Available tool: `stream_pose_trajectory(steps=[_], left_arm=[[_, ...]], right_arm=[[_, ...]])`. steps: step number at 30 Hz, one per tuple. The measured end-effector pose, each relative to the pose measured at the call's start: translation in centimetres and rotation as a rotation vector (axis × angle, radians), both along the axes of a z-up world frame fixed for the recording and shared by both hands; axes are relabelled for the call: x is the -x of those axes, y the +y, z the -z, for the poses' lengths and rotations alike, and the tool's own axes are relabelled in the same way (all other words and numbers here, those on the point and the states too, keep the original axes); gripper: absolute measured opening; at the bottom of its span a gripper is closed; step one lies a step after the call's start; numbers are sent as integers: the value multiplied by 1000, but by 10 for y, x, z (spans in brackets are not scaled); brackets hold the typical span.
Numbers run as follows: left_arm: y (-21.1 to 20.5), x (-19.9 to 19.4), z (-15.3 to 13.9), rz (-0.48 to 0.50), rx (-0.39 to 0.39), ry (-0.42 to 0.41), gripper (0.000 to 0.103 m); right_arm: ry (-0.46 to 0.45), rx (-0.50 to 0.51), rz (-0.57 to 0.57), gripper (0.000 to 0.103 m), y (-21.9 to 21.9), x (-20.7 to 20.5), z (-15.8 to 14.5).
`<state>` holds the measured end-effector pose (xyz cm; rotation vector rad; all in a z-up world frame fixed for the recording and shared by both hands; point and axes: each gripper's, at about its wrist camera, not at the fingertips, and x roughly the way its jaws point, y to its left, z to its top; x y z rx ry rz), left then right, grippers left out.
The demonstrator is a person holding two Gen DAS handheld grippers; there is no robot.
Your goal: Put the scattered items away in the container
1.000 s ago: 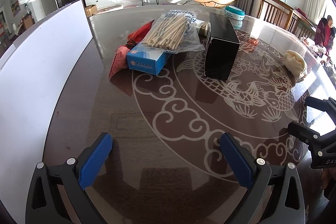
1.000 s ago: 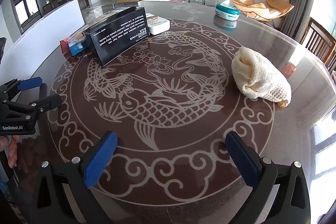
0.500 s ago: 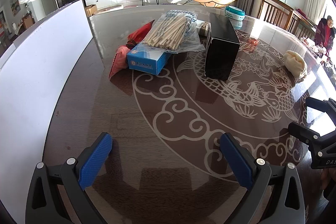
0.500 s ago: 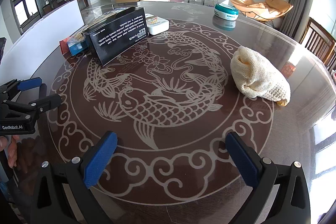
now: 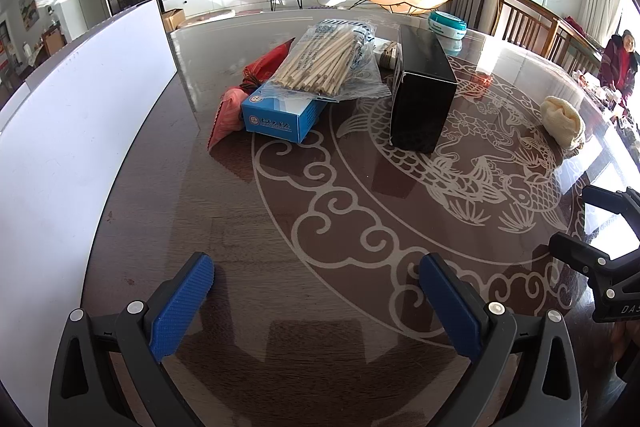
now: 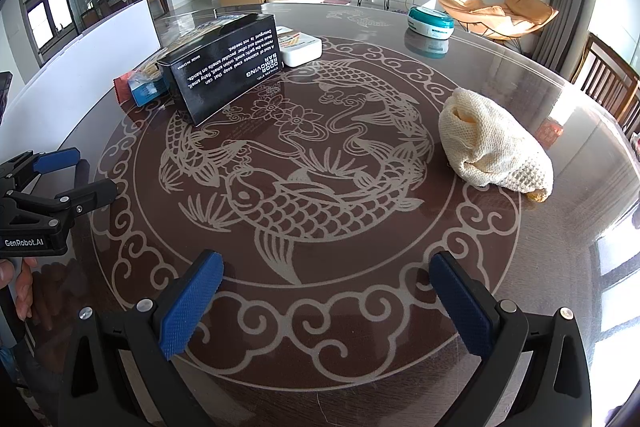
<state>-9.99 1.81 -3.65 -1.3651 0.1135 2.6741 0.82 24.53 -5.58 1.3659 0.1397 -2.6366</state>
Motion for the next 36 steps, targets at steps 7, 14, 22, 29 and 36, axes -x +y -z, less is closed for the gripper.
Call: stream_pose_trajectory(steps=[7,14,22,29,36], left_arm=[[0,0,0,0,0,0,103],[0,0,0,0,0,0,103],[0,0,0,0,0,0,103],[0,-1,0,0,0,0,103],[-1,-1,0,-4,0,0,103]], right_arm=[[6,29,2,103,3,-1,-2],[3,8,2,103,0,0,-1],[2,-2,4,103,0,-1,0],[4,-2,8,103,0,-1,-1],[4,-2,8,103,0,0,0]])
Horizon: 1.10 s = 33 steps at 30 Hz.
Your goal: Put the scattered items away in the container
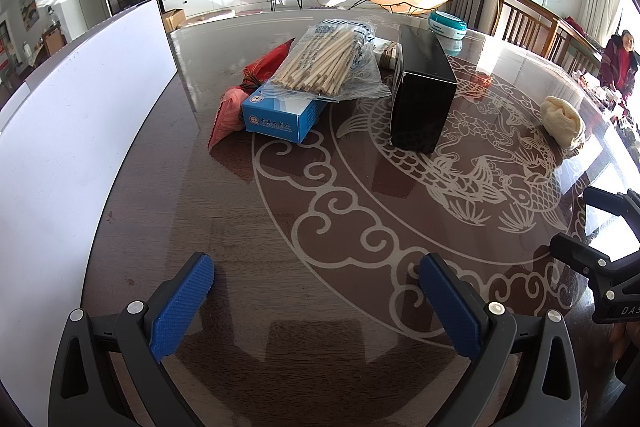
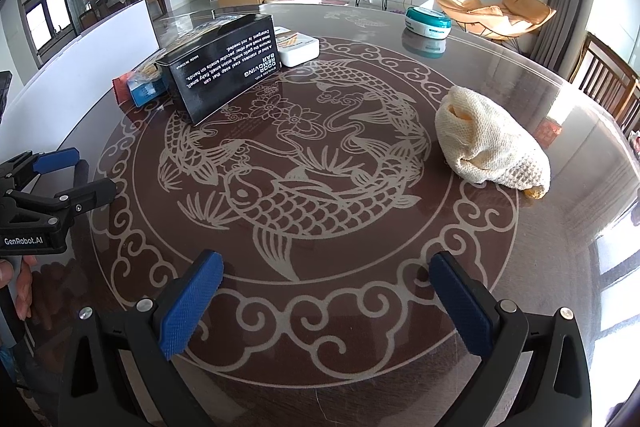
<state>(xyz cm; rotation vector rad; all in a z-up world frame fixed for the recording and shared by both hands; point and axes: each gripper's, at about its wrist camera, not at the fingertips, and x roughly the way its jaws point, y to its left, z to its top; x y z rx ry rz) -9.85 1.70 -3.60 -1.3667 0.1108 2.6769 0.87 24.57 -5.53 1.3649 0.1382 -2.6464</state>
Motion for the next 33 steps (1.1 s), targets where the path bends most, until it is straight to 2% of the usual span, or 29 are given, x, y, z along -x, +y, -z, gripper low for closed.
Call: stream_pose_trajectory(steps=[14,22,33], left_arm=[[-2,0,0,-15,0,0,103],[-4,0,0,-42,-1,0,103],[-4,0,0,-43,-1,0,103]], right_arm=[[0,0,2,103,0,0,0],[-1,-2,77,103,-2,22,1],[0,-3,79,103,-3,22,1]])
